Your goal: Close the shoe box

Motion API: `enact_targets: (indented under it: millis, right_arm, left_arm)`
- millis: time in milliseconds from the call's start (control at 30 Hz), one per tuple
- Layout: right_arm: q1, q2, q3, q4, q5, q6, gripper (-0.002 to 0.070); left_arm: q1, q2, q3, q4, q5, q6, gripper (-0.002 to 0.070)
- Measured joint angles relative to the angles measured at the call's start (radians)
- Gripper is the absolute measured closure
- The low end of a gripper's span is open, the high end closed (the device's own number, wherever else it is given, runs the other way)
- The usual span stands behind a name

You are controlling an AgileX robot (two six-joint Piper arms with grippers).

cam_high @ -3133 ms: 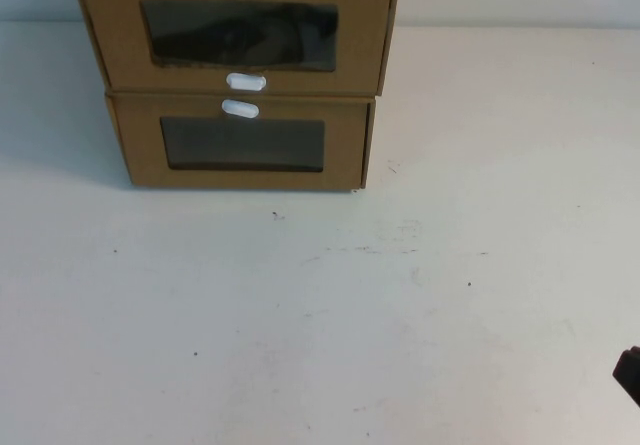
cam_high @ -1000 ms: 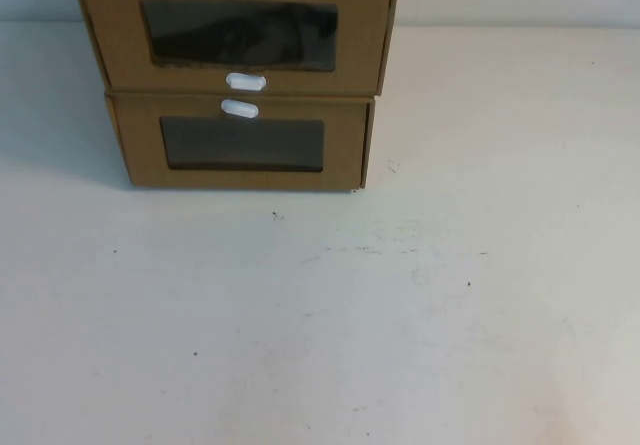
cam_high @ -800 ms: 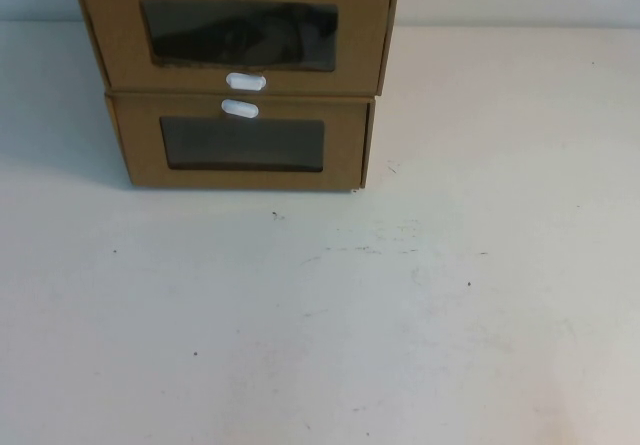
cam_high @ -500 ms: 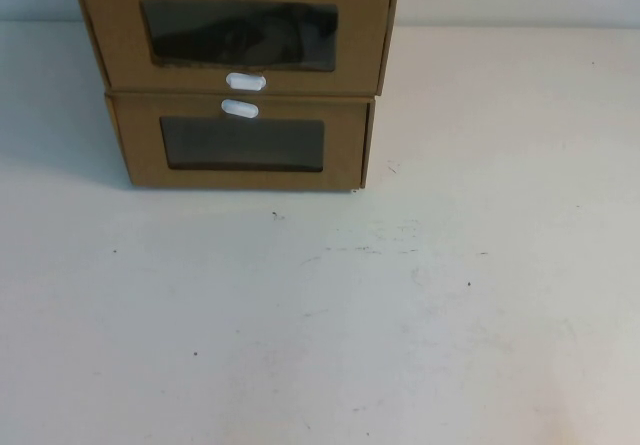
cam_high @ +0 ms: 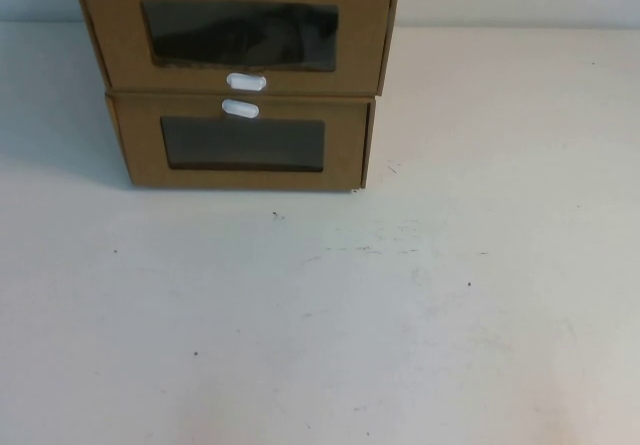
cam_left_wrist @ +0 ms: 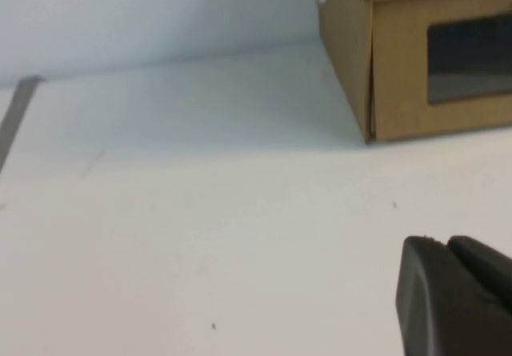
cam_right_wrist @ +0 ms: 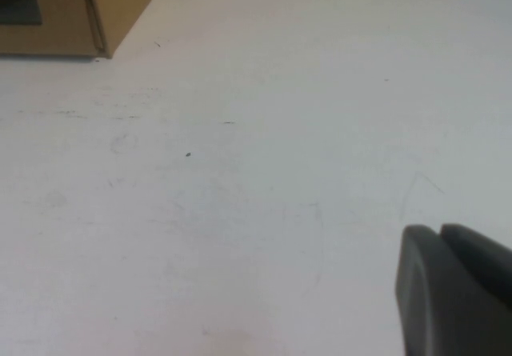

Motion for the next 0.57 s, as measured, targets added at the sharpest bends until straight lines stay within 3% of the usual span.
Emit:
enact_targets:
  millis: [167,567]
  right_arm:
    - [0.0,0.0,0.0,0.0,0.0,0.0,0.0687]
    - [0.0,0.0,0.0,0.0,0.0,0.0,0.0687]
  left_arm:
    - [0.0,0.0,0.0,0.004,0.153,0.024,0.068]
    - [0.0,-0.002,0.0,0.004,0.164,0.029,0.068]
